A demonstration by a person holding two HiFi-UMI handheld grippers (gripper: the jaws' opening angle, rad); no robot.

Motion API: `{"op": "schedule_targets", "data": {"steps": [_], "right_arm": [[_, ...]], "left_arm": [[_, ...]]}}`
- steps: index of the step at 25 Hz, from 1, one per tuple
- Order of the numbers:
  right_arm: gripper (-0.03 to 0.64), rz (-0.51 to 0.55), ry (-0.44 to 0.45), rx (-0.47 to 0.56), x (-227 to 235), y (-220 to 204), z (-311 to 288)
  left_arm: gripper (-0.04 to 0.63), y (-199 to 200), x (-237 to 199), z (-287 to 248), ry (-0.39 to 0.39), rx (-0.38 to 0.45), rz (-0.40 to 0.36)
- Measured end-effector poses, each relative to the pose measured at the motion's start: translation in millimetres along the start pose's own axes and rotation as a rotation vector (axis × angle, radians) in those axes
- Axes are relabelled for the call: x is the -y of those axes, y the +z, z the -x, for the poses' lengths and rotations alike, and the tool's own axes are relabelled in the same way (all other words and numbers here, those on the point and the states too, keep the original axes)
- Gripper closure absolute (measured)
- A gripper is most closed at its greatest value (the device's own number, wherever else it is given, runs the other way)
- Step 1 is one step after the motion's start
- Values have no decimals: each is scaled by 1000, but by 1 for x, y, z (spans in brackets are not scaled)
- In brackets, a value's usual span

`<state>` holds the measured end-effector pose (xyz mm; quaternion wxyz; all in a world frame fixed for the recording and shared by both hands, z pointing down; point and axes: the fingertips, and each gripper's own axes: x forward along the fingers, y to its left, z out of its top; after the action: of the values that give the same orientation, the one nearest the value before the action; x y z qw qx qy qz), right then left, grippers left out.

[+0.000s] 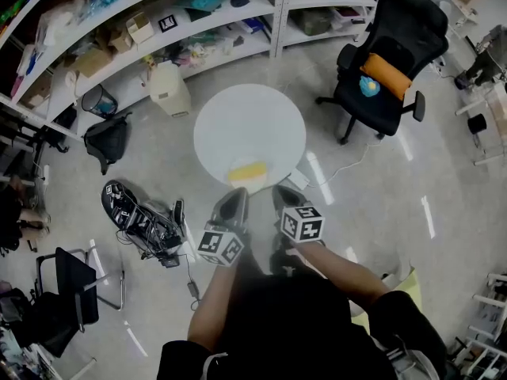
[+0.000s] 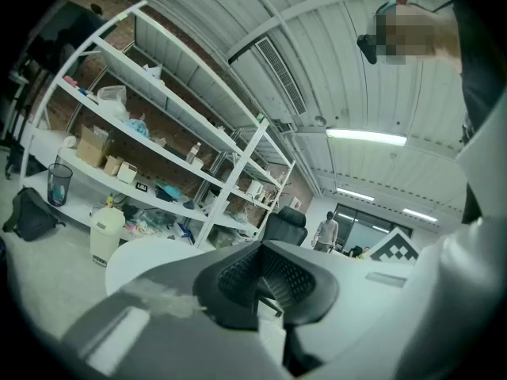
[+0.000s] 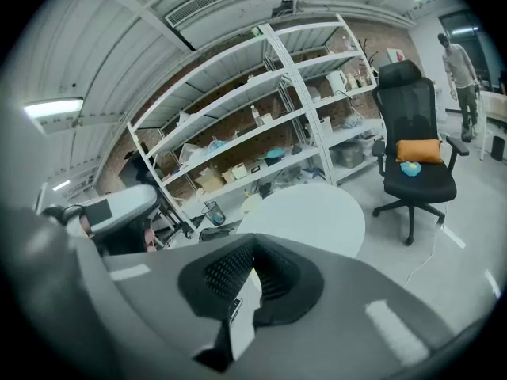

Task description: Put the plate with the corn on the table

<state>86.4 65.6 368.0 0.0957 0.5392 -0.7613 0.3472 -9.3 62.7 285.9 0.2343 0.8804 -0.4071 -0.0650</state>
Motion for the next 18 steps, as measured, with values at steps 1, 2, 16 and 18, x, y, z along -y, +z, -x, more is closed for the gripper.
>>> {"op": "schedule_targets", "data": {"steps": [1, 2, 16, 18], "right_arm": [[606, 12, 1, 7, -1, 2, 4], [606, 23, 2, 15, -3, 5, 8], [606, 139, 34, 142, -26, 51, 62], [606, 167, 43, 152, -34, 55, 66]], "left_arm": [[592, 1, 3, 1, 4, 2, -3], [592, 2, 5, 3, 9, 6, -6], [592, 31, 36, 23, 90, 78, -97], [592, 38, 38, 25, 94, 88, -112]]}}
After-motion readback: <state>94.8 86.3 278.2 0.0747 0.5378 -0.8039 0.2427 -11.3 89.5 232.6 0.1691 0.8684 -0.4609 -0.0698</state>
